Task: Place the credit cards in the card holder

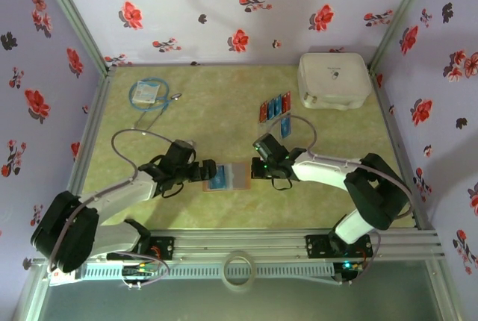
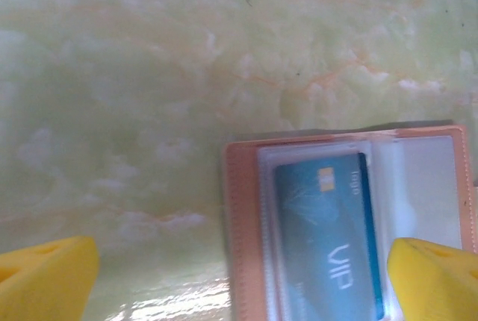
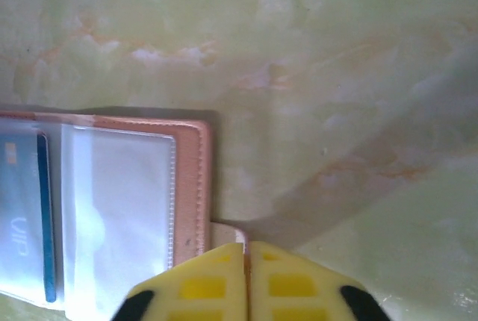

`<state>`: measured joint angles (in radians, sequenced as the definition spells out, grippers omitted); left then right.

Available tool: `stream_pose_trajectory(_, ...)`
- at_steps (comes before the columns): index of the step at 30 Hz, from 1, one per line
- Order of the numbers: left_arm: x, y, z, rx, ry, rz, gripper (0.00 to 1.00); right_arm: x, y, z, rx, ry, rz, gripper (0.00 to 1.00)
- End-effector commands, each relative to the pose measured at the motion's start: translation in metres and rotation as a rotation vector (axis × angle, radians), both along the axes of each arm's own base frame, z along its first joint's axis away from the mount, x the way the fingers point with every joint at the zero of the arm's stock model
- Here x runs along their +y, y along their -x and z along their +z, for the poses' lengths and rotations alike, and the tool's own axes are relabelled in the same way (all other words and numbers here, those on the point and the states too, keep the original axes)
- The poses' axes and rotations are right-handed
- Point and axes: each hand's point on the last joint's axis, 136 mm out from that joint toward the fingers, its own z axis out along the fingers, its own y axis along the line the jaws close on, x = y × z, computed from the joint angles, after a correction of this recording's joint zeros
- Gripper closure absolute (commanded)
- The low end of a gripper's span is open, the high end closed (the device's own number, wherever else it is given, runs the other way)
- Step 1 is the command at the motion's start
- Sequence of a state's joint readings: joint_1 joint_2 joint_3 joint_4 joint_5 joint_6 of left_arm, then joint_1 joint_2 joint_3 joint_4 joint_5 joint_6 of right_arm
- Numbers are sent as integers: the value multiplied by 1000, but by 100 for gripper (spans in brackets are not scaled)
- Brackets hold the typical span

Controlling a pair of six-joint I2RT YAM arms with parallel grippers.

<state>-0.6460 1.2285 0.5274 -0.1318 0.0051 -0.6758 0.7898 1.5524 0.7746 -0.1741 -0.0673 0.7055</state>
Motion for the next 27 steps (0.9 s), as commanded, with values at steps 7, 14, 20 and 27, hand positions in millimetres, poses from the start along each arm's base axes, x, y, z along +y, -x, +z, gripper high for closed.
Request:
stream_pose_trajectory(7,-30,-3,-11,13,53,-53,0,11,2,-7,27,-79,-8,100)
stream_pose_trajectory(14,-40,-3,-19,23,52,-73,0,17,3,-9,37,-97,-3,100)
stream_pose_trajectory(20,-46,-4,-17,16,60,-85,0,20,4,-14,48,-100,1,100)
stream_pose_trajectory(27,-42,-3,9,-36,83,-84,0,22,3,-16,52,-100,1,100)
